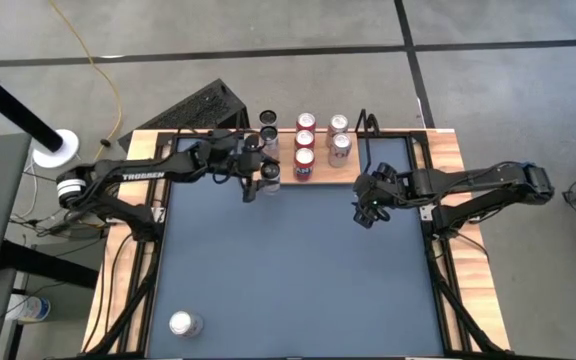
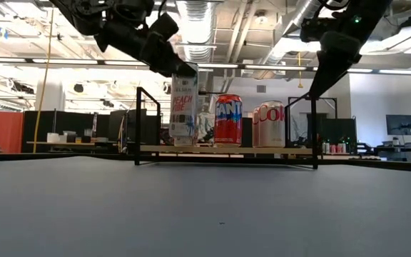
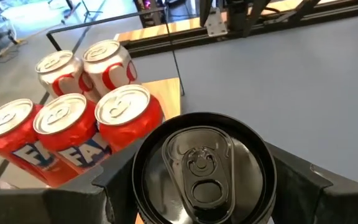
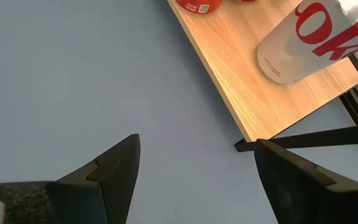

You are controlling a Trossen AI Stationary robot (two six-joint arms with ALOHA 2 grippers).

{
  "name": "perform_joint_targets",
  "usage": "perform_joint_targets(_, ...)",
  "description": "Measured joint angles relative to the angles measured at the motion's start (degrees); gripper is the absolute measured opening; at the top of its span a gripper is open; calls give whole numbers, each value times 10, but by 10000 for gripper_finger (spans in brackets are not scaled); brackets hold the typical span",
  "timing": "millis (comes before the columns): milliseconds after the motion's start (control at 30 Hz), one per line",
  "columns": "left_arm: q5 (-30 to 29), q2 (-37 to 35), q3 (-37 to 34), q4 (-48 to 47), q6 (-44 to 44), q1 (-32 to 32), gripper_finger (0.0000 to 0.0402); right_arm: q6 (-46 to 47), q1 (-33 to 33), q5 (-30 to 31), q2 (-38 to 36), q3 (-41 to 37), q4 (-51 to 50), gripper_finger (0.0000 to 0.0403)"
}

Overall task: Place canned beverage on shelf
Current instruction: Put the black soda can on the shelf aligned with the other black soda can

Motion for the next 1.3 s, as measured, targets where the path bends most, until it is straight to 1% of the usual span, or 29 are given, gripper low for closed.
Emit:
perform_joint_targets(133,0,17,0,27,-1,10,253,-8,0,0,0,0,3,301)
perform_joint_targets(267,-1,24,0,34,3,18,253,-9,0,-1,0,0,3,301)
perform_joint_targets(867,-1,26,0,31,6,47,253,-15,0,-1,0,0,2,301)
perform_joint_targets(1033,-22,26,0,31,12,49,253,-15,0,-1,0,0,2,301)
perform_joint_targets(1300,-25,26,0,31,4,50,253,-14,0,-2,0,0,2,301)
